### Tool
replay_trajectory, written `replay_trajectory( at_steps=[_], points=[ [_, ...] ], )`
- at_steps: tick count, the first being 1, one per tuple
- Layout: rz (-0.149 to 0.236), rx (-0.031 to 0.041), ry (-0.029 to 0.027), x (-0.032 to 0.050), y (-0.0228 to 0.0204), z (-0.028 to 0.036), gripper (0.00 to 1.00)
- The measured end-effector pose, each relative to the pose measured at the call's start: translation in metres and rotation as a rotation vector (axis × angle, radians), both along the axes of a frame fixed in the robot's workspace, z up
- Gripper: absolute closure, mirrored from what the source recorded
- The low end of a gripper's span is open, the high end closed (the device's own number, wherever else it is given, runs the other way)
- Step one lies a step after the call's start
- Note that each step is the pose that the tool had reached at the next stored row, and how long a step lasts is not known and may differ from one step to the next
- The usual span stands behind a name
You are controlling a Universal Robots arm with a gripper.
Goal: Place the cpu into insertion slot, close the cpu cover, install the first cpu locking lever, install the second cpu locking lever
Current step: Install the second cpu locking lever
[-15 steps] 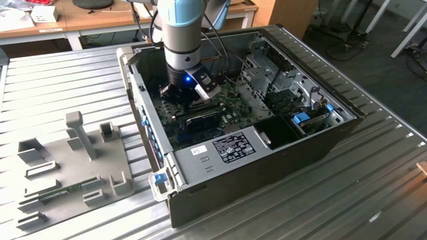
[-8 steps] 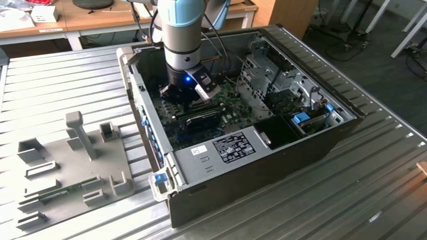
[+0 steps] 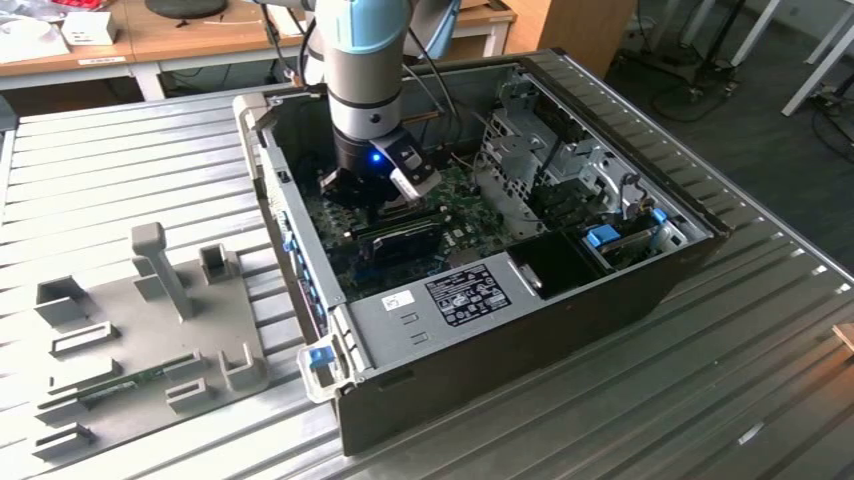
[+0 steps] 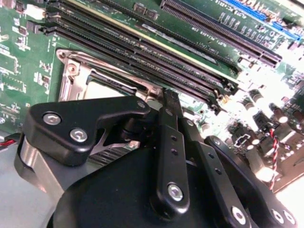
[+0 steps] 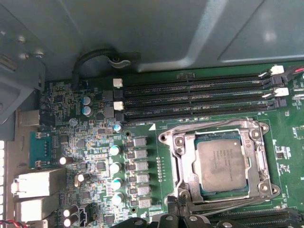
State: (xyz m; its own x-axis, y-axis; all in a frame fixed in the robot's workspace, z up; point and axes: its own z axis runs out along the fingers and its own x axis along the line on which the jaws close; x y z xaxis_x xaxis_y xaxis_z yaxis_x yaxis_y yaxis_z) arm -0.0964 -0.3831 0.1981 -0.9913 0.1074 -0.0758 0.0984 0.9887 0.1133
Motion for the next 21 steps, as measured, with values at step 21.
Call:
replay_trajectory(
  at_steps=[21],
  points=[
    [0.007,0.0002,0.0,0.0,0.0,0.0153,0.9]
  ],
)
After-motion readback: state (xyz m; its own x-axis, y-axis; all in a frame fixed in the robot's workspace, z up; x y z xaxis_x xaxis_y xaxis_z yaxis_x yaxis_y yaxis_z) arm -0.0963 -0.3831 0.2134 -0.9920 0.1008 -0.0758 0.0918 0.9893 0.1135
